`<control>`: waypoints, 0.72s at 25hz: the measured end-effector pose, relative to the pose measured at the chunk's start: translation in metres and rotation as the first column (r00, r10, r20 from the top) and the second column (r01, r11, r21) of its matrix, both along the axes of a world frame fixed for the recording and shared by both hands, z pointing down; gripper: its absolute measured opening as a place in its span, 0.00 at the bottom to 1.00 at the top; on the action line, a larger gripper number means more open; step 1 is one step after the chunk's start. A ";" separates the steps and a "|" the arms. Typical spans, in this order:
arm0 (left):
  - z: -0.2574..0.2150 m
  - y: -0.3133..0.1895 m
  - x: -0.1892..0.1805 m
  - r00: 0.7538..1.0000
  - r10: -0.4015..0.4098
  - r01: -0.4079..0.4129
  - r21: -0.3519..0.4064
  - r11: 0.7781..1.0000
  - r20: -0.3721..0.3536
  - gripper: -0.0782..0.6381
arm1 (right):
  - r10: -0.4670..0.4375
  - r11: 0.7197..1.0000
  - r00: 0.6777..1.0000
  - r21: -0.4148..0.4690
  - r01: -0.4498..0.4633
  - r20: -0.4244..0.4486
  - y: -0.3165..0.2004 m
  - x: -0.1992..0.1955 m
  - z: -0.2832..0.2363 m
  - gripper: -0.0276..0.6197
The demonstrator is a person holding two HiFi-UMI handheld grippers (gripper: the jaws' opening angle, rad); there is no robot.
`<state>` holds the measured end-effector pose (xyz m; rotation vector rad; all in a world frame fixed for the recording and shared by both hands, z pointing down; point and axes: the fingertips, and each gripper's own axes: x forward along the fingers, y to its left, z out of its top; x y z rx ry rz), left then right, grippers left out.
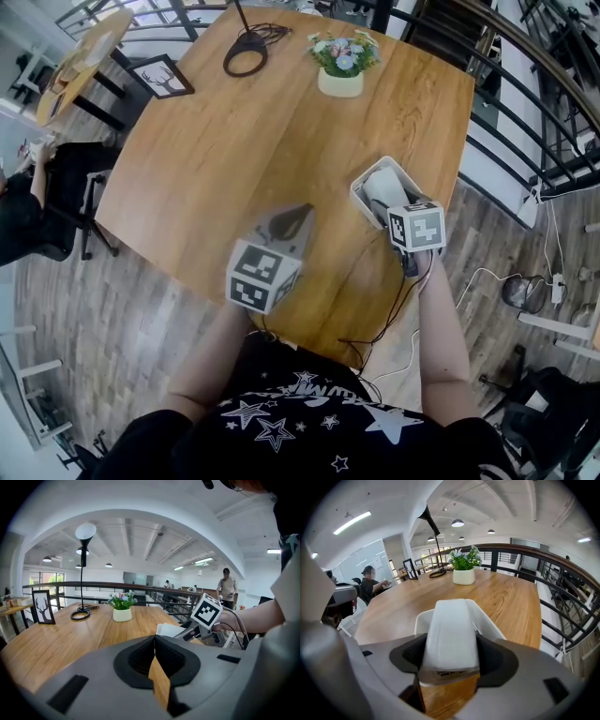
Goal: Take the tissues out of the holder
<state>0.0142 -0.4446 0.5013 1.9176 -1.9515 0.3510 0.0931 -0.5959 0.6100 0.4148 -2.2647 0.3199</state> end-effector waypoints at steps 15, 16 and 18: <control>0.002 0.020 -0.016 1.000 -0.016 0.016 0.005 1.000 -0.014 0.13 | -0.007 0.998 1.000 0.060 0.008 -0.017 -0.001 -0.003 -0.002 0.47; 0.001 0.021 -0.018 1.000 -0.011 0.011 0.009 1.000 -0.014 0.13 | -0.005 0.998 1.000 0.066 0.005 -0.009 -0.001 -0.005 -0.006 0.46; -0.001 0.024 -0.021 1.000 0.003 -0.003 0.016 1.000 -0.011 0.13 | 0.008 0.996 1.000 0.086 -0.008 0.002 -0.002 -0.006 -0.015 0.46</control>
